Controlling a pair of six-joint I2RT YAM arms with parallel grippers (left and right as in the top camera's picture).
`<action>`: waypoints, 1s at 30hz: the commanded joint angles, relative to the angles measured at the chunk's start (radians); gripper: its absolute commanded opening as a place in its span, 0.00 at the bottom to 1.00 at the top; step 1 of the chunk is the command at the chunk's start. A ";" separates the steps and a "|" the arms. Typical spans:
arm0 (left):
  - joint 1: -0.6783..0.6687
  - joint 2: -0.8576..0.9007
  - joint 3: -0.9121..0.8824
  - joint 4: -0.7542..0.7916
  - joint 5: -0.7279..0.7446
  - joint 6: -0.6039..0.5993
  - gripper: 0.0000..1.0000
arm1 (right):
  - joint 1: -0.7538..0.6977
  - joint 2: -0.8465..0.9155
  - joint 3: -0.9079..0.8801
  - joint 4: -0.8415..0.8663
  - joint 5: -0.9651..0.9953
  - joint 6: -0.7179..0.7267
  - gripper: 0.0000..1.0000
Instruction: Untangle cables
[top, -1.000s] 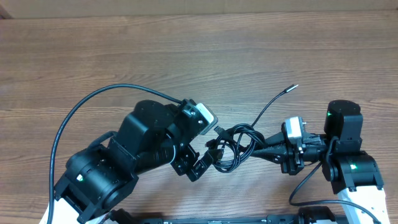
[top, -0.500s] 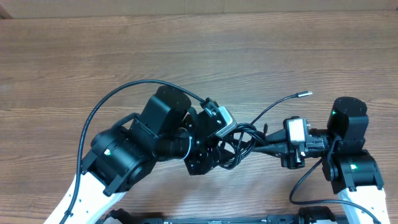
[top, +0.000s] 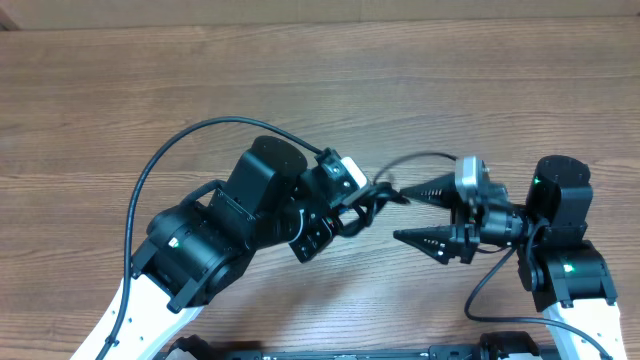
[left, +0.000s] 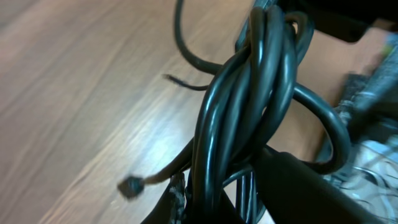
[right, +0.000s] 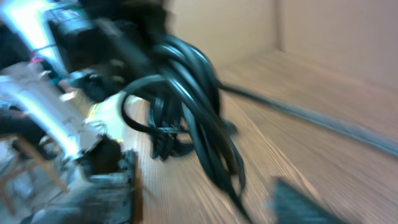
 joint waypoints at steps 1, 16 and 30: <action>0.005 0.000 0.013 0.028 -0.095 0.020 0.04 | 0.000 -0.007 0.019 -0.016 0.243 0.196 1.00; 0.005 0.000 0.013 -0.005 0.063 0.019 0.04 | -0.001 -0.007 0.289 -0.520 0.706 0.410 1.00; 0.011 0.010 0.013 0.213 0.459 -0.016 0.04 | -0.001 -0.007 0.661 -0.962 0.791 0.388 1.00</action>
